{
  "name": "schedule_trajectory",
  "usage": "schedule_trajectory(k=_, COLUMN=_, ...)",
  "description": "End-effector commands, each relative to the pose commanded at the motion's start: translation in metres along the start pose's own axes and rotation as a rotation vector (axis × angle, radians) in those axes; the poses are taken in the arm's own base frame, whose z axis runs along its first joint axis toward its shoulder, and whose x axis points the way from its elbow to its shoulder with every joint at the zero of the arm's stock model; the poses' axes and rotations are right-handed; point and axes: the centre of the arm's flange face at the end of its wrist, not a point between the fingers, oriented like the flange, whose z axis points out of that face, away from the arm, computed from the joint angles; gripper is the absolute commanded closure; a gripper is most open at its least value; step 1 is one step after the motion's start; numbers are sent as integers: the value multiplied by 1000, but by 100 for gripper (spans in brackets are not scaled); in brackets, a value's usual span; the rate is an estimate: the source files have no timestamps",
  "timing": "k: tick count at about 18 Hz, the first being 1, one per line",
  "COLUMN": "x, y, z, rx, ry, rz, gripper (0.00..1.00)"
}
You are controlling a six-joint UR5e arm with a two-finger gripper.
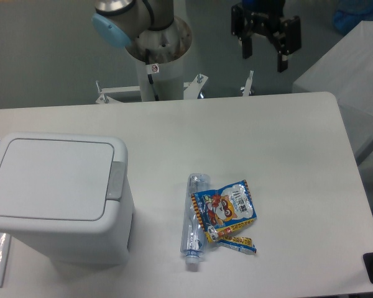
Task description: Open the trash can
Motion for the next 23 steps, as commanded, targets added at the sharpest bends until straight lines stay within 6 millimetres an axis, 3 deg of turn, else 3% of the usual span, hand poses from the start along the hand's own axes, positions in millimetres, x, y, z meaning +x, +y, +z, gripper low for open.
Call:
schedule_trajectory(k=5, x=-1, y=0, z=-3, rx=-8, ry=-4, rz=-13, gripper=0)
schedule_trajectory(k=14, x=-8, y=-11, z=16, rx=39, ry=29, rz=-250, gripper=0)
schedule_trajectory(k=20, x=-32, y=-55, z=23, rx=172, ry=74, rz=-463, gripper=0)
schedule_trajectory(k=23, x=-38, y=-93, z=37, rx=220, ry=98, rz=-586, gripper=0)
